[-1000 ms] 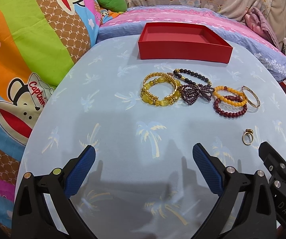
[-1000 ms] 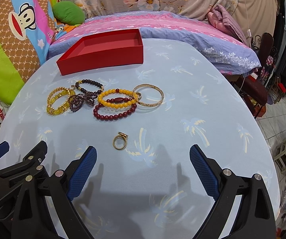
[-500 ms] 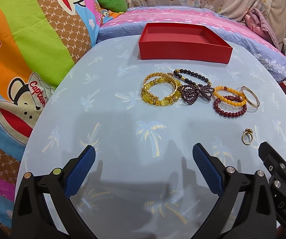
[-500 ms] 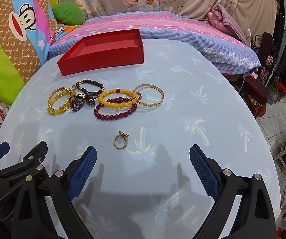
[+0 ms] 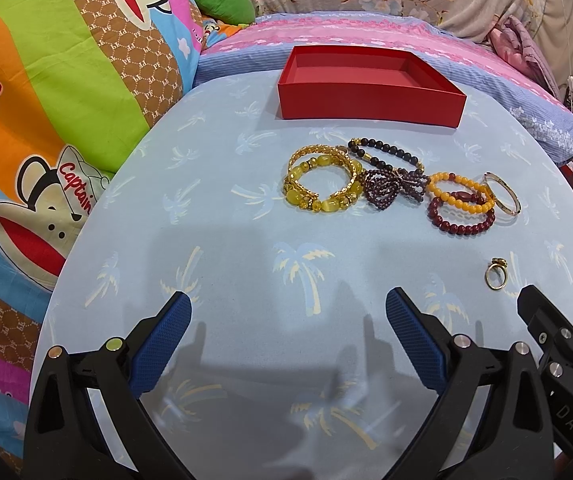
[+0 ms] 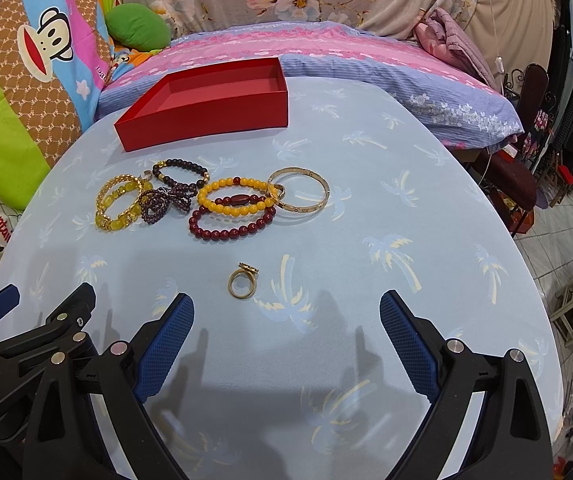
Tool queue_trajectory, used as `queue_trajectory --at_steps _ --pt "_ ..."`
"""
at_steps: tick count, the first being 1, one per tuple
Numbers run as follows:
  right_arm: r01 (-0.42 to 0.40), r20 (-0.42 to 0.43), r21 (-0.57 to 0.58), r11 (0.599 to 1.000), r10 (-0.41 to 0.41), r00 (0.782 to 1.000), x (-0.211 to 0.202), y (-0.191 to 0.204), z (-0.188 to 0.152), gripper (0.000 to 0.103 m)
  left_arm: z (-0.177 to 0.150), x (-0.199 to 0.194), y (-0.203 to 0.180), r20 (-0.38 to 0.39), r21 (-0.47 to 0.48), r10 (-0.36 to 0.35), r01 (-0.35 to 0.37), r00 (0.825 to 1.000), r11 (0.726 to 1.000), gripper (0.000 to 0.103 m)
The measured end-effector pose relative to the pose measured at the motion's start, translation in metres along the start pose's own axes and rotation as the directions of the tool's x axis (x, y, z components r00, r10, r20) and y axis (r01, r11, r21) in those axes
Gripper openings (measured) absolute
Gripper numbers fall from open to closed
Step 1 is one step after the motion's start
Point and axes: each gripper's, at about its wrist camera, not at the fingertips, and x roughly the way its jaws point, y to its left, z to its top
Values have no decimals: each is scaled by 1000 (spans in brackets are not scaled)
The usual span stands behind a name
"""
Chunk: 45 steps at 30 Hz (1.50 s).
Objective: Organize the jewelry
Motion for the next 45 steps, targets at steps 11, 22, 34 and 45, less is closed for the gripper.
queue_trajectory --at_steps 11,22,34,45 --pt "-3 -5 2 1000 3 1000 0 4 2 90 0 1 1 -4 1 1 -1 1000 1000 93" --pt "-3 -6 2 1000 3 1000 2 4 2 90 1 5 0 -11 -2 -1 1 1000 1000 94" --pt "-4 1 25 1000 4 1000 13 -8 18 90 16 10 9 -11 -18 2 -2 1000 1000 94" --pt "-3 -15 34 999 4 1000 31 -12 36 90 37 25 18 -10 -49 21 -21 1000 999 94"
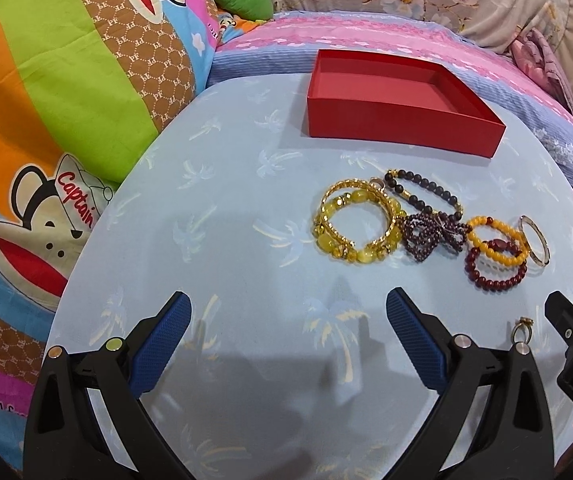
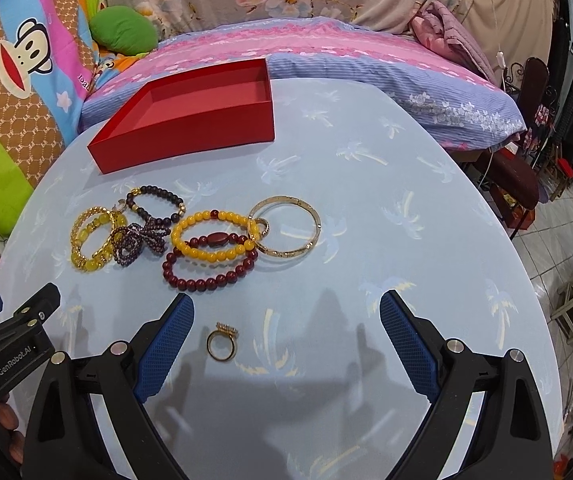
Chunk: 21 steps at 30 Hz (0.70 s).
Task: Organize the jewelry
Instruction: 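Move the left tool toward the gold twisted bangle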
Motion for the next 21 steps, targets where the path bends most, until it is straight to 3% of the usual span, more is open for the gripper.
queue_trajectory --at_steps 21 --pt "2 -46 19 1000 -2 999 31 -3 17 90 26 40 12 -31 -39 -13 12 999 999 94"
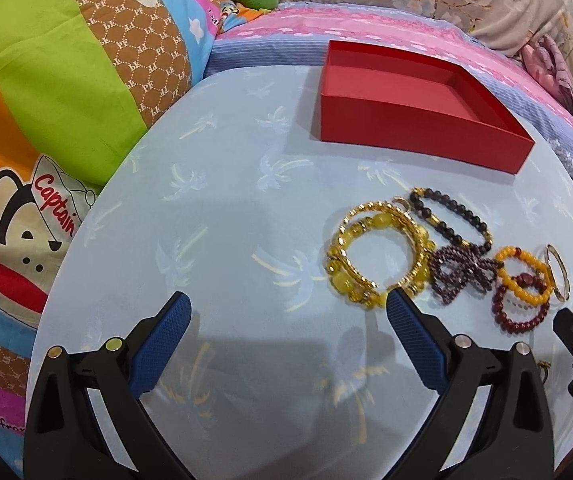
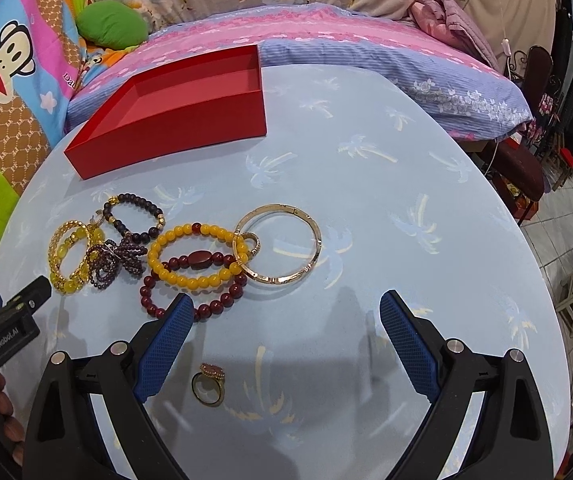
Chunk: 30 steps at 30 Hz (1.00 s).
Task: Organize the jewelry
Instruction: 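Move the left tool toward the gold twisted bangle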
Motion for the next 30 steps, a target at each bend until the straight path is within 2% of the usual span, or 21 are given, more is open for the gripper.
queue_trajectory --at_steps 10,17,19,22,25,30 --pt "-2 -11 -8 1000 2 1000 10 8 9 90 25 18 -9 19 10 -23 23 1000 1000 93" --pt "-4 -17 -10 1000 3 1000 16 12 15 90 32 23 -23 24 38 -64 63 998 997 93" --pt "-2 -19 -13 1000 2 1000 17 14 16 90 32 28 -22 8 35 -74 74 997 997 83" --pt "-2 -22 -14 1000 2 1000 18 14 16 90 30 34 -19 -14 25 -85 85 996 996 76" --pt "-3 -27 -15 1000 3 1000 20 15 16 90 28 37 -16 -24 22 -96 96 995 995 61" --pt "-7 -32 -26 1000 7 999 21 20 15 90 28 35 -13 -26 17 -116 116 993 993 44"
